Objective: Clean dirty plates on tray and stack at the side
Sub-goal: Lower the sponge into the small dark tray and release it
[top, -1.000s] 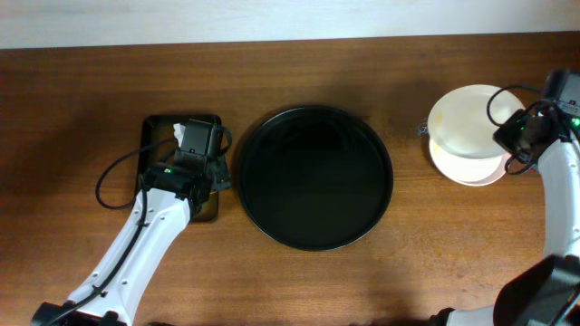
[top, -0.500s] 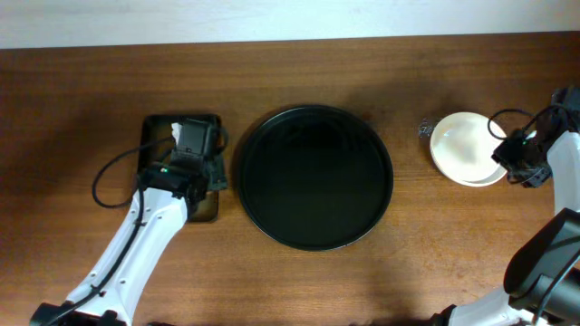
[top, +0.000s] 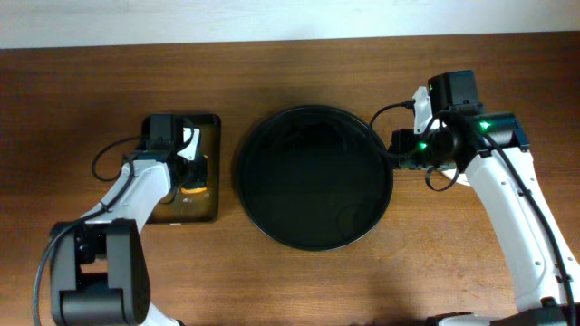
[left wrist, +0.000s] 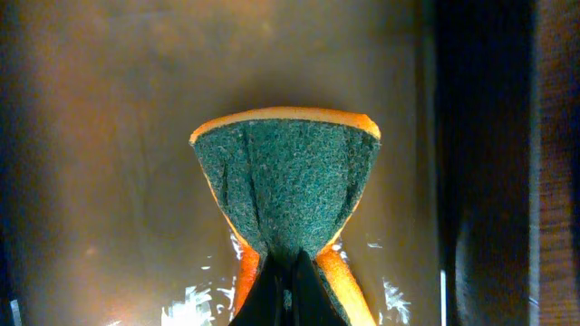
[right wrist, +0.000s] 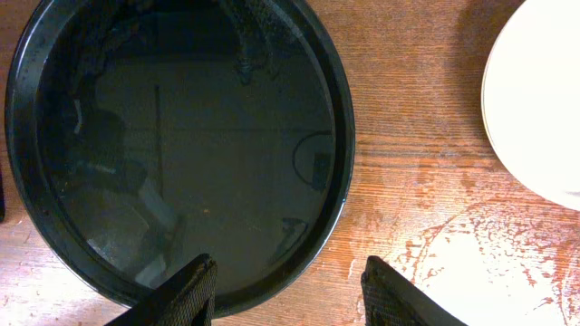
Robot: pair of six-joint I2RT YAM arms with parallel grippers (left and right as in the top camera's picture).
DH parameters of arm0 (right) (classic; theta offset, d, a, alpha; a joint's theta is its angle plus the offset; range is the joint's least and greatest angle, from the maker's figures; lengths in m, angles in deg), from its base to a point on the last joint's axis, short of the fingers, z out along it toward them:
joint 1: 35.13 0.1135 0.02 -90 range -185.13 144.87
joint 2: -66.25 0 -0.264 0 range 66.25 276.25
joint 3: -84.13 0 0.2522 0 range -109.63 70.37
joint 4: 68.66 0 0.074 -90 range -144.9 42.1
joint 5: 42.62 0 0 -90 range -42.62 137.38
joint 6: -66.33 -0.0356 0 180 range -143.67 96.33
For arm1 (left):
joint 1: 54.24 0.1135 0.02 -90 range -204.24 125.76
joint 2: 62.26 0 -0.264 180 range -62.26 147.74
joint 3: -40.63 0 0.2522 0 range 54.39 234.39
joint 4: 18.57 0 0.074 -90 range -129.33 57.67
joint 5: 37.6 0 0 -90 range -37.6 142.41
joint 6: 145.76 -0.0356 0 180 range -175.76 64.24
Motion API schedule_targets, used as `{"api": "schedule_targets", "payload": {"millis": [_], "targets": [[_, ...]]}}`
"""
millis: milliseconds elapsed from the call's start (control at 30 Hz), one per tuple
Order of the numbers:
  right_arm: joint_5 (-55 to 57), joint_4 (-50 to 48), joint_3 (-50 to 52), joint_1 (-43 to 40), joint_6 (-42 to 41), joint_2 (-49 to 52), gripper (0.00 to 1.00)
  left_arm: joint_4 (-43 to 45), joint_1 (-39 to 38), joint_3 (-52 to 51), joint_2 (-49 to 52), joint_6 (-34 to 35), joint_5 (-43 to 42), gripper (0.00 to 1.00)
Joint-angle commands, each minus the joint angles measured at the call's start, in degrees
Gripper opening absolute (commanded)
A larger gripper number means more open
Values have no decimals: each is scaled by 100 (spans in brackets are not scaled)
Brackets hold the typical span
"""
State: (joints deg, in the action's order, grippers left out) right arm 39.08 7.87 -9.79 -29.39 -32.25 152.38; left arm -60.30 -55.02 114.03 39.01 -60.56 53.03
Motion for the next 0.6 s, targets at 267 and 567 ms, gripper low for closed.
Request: {"api": "schedule_targets", "payload": {"millis": [267, 567], "targets": [[-7, 92, -26, 28, 44, -46, 53, -269, 22, 557, -509, -63, 85, 0], [-7, 94, -26, 24, 44, -46, 53, -461, 22, 404, 229, -63, 87, 0]]}}
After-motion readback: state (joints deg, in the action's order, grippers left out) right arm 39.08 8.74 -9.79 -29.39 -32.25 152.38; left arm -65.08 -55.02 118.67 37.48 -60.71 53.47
